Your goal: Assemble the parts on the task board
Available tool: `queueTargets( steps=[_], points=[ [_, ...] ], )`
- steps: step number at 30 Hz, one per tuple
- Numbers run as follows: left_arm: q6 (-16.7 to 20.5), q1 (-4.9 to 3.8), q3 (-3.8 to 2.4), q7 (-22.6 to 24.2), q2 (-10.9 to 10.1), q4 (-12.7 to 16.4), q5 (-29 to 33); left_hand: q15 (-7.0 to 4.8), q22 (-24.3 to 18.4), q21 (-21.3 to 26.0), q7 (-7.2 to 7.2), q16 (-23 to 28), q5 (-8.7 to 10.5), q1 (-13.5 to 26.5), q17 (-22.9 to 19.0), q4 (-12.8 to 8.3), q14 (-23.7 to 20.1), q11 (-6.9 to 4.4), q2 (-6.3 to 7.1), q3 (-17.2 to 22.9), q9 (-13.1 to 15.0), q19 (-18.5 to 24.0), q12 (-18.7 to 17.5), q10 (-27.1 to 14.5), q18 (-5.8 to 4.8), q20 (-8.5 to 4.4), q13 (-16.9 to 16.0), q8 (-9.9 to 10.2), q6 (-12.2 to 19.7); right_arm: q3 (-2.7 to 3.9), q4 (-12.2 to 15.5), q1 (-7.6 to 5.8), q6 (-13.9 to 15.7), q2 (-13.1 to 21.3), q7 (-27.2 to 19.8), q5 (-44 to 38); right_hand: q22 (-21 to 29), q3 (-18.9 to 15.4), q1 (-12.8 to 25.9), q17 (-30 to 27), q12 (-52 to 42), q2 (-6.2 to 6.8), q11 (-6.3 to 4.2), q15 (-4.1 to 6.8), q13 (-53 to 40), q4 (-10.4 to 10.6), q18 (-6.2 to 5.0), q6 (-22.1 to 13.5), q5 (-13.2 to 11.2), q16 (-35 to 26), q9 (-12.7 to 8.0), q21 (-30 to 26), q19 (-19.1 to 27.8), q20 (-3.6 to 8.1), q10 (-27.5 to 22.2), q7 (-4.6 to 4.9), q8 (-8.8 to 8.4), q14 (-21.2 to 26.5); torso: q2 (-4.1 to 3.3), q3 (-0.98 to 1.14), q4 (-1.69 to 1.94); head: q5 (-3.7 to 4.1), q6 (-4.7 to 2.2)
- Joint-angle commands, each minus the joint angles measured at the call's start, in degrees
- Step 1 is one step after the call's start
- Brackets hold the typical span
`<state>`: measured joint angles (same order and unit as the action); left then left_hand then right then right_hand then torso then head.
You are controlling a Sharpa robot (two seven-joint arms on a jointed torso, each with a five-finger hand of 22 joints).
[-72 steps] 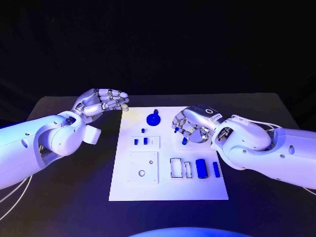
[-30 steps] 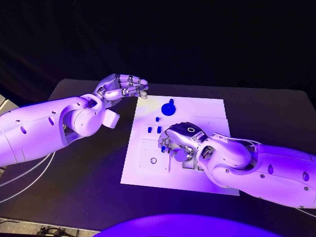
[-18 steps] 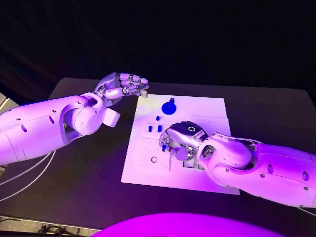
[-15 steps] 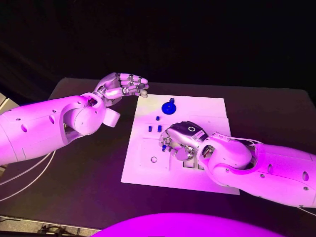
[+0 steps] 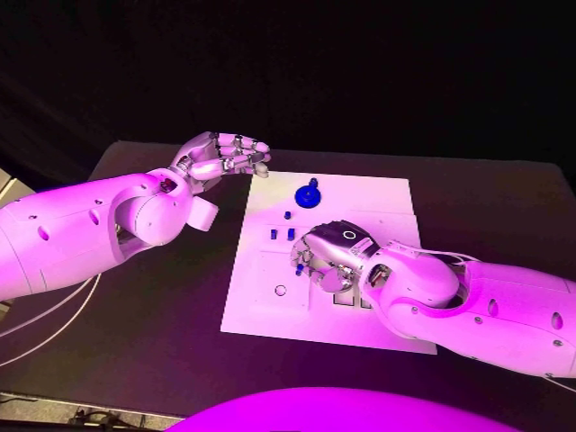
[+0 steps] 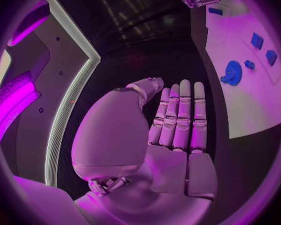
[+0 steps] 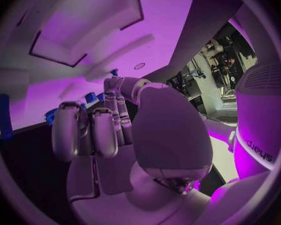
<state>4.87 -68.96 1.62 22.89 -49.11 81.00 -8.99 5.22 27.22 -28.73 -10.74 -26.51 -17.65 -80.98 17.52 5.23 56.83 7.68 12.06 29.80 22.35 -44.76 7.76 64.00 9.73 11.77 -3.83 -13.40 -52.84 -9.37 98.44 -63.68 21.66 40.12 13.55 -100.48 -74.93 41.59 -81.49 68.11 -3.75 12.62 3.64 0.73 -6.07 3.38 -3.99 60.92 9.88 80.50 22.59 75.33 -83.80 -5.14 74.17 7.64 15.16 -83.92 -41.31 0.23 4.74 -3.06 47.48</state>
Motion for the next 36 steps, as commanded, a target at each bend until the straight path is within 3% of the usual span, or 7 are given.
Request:
queueTargets(
  steps=[1, 22, 29, 36],
  points=[
    [-0.6, -0.01, -0.05, 0.2, 0.1, 0.1, 0.2, 0.42, -0.1, 0.4, -0.40, 0.3, 0.00, -0.1, 0.1, -0.3, 0.1, 0.45, 0.26, -0.1, -0.1, 0.0, -0.3, 0.1, 0.38, 0.54, -0.1, 0.3, 0.0, -0.03, 0.0, 0.07, -1.9, 0.0, 0.0, -0.9, -8.9, 0.0, 0.2, 0.1, -0.1, -0.49, -0.04, 0.28, -0.1, -0.2, 0.93, 0.2, 0.2, 0.2, 0.1, 0.1, -1.0, 0.39, 0.2, 0.07, 0.36, -2.2, -0.01, -0.02, -0.01, 0.01, 0.07],
    [-0.7, -0.01, -0.05, 0.0, 0.1, 0.0, 0.2, 0.46, -0.1, 0.5, -0.42, 0.5, -0.01, -0.1, 0.2, -0.3, 0.1, 0.48, 0.27, -0.1, -0.1, 0.0, -0.4, 0.1, 0.39, 0.58, -0.1, 0.4, -0.1, -0.06, -0.1, 0.07, -2.8, -0.3, 0.4, -0.9, -8.7, -0.4, 1.4, -0.2, 0.2, -0.18, 0.26, 0.04, 0.1, -0.6, 0.82, -0.4, 0.1, 0.2, 0.2, -0.5, -0.7, 0.26, -0.6, 0.36, 0.07, -2.1, -0.01, 0.02, -0.01, 0.12, 0.09],
    [-0.7, -0.01, -0.05, -0.1, 0.0, 0.1, 0.2, 0.47, -0.2, 0.6, -0.43, 0.6, -0.01, -0.1, 0.2, -0.3, 0.1, 0.50, 0.25, -0.1, -0.1, 0.0, -0.5, 0.0, 0.40, 0.60, -0.1, 0.4, -0.1, -0.24, -0.7, 0.15, -4.2, -0.7, 0.2, 0.4, -6.9, -4.6, 6.4, -2.7, 0.3, 2.45, 1.57, -1.14, 1.5, 0.6, -0.05, -4.8, -0.1, -0.8, -0.6, -5.3, 1.1, -0.80, -6.5, 1.05, -2.79, -1.4, -0.06, 0.02, -0.01, 0.11, 0.14],
    [-0.8, -0.01, -0.05, -0.2, 0.0, 0.1, 0.2, 0.49, -0.2, 0.6, -0.46, 0.7, -0.01, 0.0, 0.2, -0.3, 0.1, 0.52, 0.26, -0.1, -0.1, 0.0, -0.5, 0.0, 0.40, 0.61, -0.1, 0.4, -0.1, -0.31, -0.8, 0.21, -3.8, -0.7, 0.3, 0.9, -6.0, -5.7, 6.6, -4.0, 0.1, 2.76, 1.75, -1.27, 2.0, 0.5, -0.42, -6.2, -0.1, -1.4, -0.9, -7.2, 1.7, -1.03, -8.3, 1.01, -3.82, -1.0, 0.00, 0.01, 0.01, 0.14, 0.19]
  ],
)
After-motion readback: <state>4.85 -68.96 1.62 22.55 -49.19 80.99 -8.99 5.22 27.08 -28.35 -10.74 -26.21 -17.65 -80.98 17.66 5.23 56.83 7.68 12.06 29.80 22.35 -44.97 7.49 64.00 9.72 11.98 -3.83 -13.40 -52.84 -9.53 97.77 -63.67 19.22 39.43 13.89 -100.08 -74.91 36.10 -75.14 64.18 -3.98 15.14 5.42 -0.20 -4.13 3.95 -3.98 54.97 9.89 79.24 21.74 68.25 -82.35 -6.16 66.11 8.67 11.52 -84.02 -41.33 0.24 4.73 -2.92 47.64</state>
